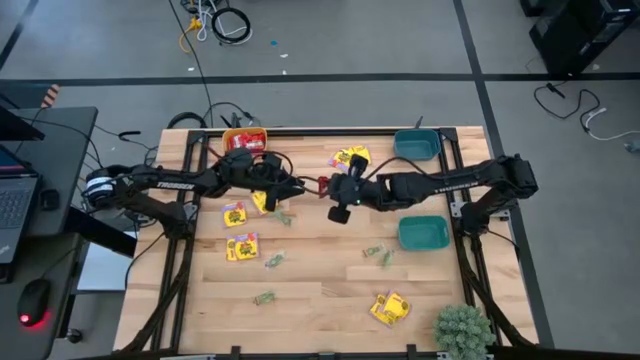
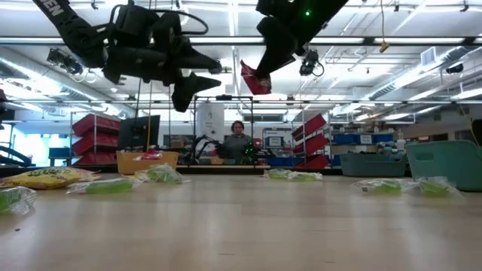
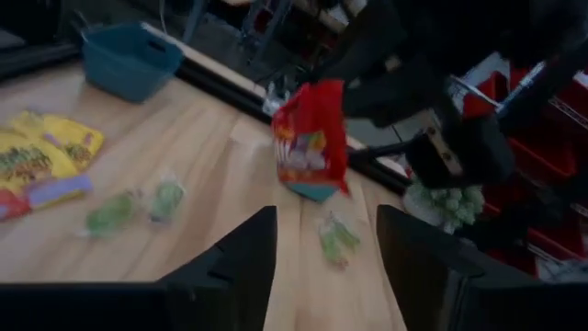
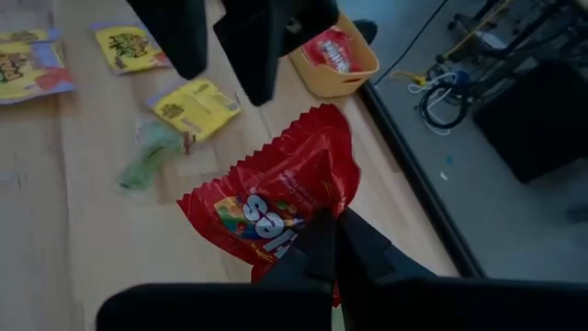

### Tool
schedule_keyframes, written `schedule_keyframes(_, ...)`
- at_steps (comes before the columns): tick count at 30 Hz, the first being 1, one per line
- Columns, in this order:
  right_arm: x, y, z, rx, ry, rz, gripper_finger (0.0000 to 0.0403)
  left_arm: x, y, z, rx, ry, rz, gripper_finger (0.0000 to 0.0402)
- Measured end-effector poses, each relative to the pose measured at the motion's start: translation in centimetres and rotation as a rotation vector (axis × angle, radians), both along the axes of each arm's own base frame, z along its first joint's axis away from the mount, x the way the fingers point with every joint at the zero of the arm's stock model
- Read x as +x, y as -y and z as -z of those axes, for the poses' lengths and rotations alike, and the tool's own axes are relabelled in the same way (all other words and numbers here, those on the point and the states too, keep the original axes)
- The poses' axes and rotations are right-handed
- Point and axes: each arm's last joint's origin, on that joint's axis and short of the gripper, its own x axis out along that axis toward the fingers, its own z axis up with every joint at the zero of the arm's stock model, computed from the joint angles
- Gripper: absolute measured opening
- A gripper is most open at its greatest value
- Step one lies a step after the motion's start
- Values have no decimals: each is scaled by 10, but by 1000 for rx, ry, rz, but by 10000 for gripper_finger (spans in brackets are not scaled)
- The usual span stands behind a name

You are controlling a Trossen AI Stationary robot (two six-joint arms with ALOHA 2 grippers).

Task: Sort candy
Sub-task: Put the red candy into the yellow bin

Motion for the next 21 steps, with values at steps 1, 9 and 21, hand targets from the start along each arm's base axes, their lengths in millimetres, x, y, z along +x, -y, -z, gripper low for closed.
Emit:
schedule_keyframes(1,0,2,0,-1,3,-2,0,2,1,-3,4,7,-6,194)
schedule_keyframes(9,2,8,-2,-13,18,-10,0,19,6,-19,52,-21,-62,198)
schedule_keyframes(21,4,10,-5,-28,40,-17,0,45,11,-25,244,-91,-132,197)
